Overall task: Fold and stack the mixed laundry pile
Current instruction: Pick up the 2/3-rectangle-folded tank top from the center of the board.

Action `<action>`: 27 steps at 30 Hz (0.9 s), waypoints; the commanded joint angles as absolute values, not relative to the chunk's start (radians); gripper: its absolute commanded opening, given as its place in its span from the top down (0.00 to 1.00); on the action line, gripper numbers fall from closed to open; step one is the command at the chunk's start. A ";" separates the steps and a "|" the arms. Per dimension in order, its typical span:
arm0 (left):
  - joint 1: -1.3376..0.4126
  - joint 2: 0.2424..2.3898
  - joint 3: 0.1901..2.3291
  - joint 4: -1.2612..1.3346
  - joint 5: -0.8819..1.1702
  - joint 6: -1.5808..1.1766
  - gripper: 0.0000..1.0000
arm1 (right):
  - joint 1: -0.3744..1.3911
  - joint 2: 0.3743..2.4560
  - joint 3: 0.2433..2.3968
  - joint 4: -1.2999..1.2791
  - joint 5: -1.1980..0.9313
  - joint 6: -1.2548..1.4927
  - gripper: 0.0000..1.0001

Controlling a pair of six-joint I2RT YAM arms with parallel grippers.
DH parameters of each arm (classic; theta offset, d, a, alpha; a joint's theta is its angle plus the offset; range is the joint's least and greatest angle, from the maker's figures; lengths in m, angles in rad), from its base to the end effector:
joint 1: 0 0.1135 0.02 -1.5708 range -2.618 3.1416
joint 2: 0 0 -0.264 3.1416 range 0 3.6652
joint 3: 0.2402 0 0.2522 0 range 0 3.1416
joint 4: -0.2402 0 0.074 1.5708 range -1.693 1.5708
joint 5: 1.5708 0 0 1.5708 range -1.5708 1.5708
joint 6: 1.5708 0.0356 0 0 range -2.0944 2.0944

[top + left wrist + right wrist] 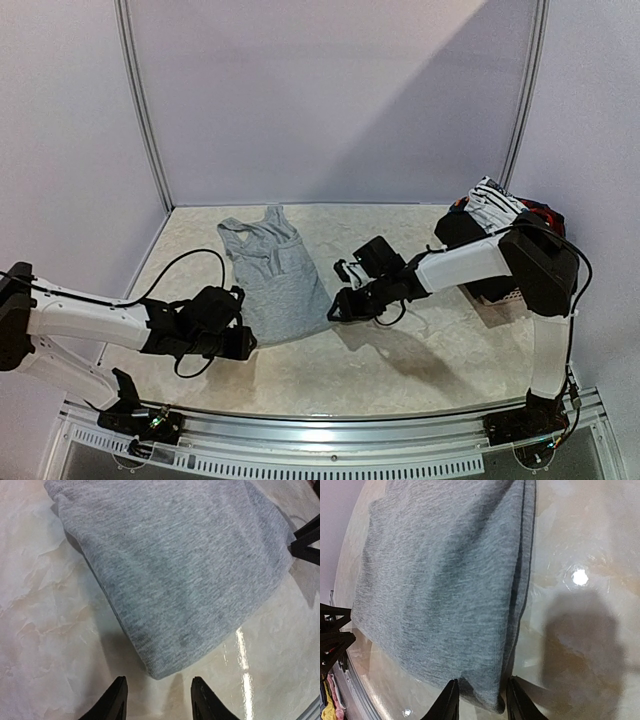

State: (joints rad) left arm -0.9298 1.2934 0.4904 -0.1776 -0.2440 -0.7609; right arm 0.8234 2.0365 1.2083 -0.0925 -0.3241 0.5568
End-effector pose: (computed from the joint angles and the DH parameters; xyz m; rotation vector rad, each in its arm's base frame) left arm 0.1393 -0.1723 0.1427 0.1203 2.5470 -0.3722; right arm 0.2728 0.3111 0.1237 -0.5050 2.6497 0.9174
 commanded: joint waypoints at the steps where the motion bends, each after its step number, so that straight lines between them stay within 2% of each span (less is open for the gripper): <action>1: -0.917 1.307 0.474 -0.146 -0.234 -0.764 0.55 | 0.821 2.045 1.156 -0.172 -0.301 0.576 0.66; 7: -0.914 1.327 0.471 -0.126 -0.224 -0.768 0.55 | 0.821 2.020 1.119 -0.162 -0.293 0.586 0.68; 13: -0.913 1.339 0.465 -0.109 -0.222 -0.769 0.55 | 0.828 2.032 1.119 -0.149 -0.298 0.595 0.75; 18: -0.910 1.344 0.463 -0.104 -0.217 -0.774 0.55 | 0.831 2.028 1.109 -0.143 -0.296 0.597 0.87; 27: -0.897 1.355 0.457 -0.067 -0.208 -0.782 0.55 | 0.831 2.034 1.109 -0.137 -0.295 0.593 0.98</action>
State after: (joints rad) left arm -0.9192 1.3376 0.4732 -0.1017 -0.2138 -0.7692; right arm 0.8246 2.0102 1.1442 -0.0586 -0.3191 0.5976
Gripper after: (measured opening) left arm 0.451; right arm 0.048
